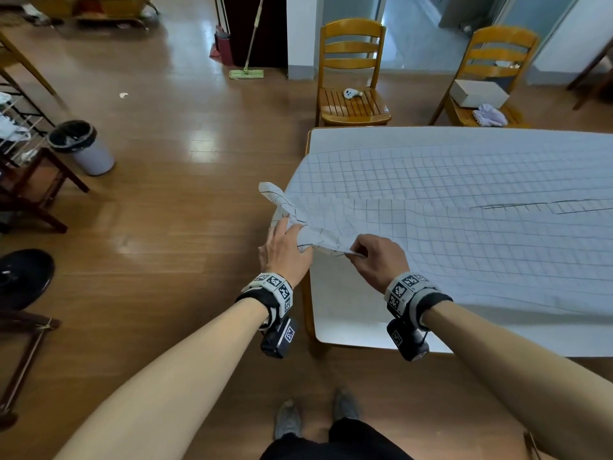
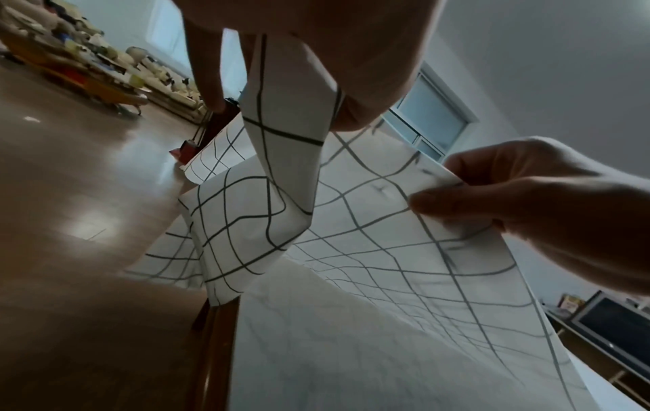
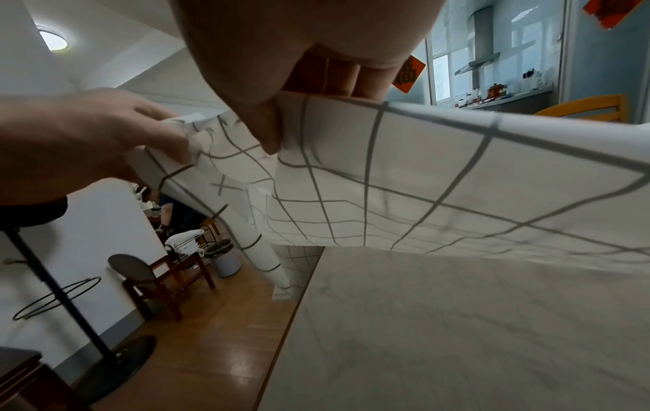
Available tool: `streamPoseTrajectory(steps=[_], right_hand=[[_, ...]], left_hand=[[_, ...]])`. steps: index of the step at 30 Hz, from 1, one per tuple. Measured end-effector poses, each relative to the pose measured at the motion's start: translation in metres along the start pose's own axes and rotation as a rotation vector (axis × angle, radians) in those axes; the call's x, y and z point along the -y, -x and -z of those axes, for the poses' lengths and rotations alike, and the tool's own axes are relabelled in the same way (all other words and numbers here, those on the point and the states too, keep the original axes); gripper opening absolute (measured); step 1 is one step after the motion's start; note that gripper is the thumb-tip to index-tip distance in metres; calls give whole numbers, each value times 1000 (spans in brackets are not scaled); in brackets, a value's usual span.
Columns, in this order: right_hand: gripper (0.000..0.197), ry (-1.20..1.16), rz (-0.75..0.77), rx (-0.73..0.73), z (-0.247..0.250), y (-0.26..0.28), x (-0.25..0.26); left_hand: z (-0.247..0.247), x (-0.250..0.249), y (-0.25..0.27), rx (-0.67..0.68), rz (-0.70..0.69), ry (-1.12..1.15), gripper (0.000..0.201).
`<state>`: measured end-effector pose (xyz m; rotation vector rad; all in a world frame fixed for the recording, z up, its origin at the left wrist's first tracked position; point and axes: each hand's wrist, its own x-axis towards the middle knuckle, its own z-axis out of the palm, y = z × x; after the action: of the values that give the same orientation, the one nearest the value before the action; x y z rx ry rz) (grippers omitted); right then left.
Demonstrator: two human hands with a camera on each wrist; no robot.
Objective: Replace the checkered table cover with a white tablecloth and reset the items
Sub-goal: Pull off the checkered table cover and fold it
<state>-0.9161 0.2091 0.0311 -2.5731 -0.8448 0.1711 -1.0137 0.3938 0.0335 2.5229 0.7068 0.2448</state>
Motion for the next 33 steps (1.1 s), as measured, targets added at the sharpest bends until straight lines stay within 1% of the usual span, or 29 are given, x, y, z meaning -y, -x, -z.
streamPoseTrajectory(steps=[3, 6, 8, 9, 10, 12, 14, 17, 19, 20, 21, 23, 26, 28, 30, 31, 33], right_hand=[[15, 15, -86, 0, 8, -9, -7], [13, 20, -180, 24, 16, -14, -18], [15, 40, -170, 28, 18, -13, -22], [15, 50, -160, 23, 17, -13, -23], [16, 51, -161, 12, 17, -12, -25], [19, 44, -193, -8, 16, -10, -32], [25, 45, -223, 0, 13, -8, -39], [29, 93, -217, 55, 6, -2, -44], [28, 130, -208, 97, 0, 3, -46], [28, 139, -204, 109, -3, 5, -46], [27, 140, -200, 120, -6, 8, -47], [26, 124, -178, 167, -12, 12, -47], [27, 113, -119, 259, -24, 22, -44], [27, 119, -92, 298, -34, 29, -41], [29, 125, -84, 336, -45, 37, -39], [29, 121, -93, 356, -51, 40, -40], [26, 102, -126, 394, -62, 46, -43]], left_hand=[[10, 5, 1, 56, -64, -45, 46], [21, 15, 1, 54, -131, -78, 46], [27, 18, 0, 60, -169, -79, 40], [29, 19, -2, 45, -162, -48, 36], [31, 19, -4, 12, -122, 15, 32], [35, 17, -10, -66, 34, 218, 21], [39, 15, -16, -85, 161, 472, 20], [45, 9, -24, -8, 204, 778, 22], [50, 4, -28, 109, 201, 917, 15], [51, 3, -30, 185, 186, 920, 12], [51, 3, -31, 267, 159, 872, 10], [50, 5, -30, 400, 109, 708, 12], [41, 13, -22, 479, 68, 361, 24], [33, 22, -12, 497, 105, 183, 21], [25, 34, 1, 542, 167, 153, 9], [21, 41, 8, 577, 188, 155, 11], [12, 57, 23, 652, 186, 122, 33]])
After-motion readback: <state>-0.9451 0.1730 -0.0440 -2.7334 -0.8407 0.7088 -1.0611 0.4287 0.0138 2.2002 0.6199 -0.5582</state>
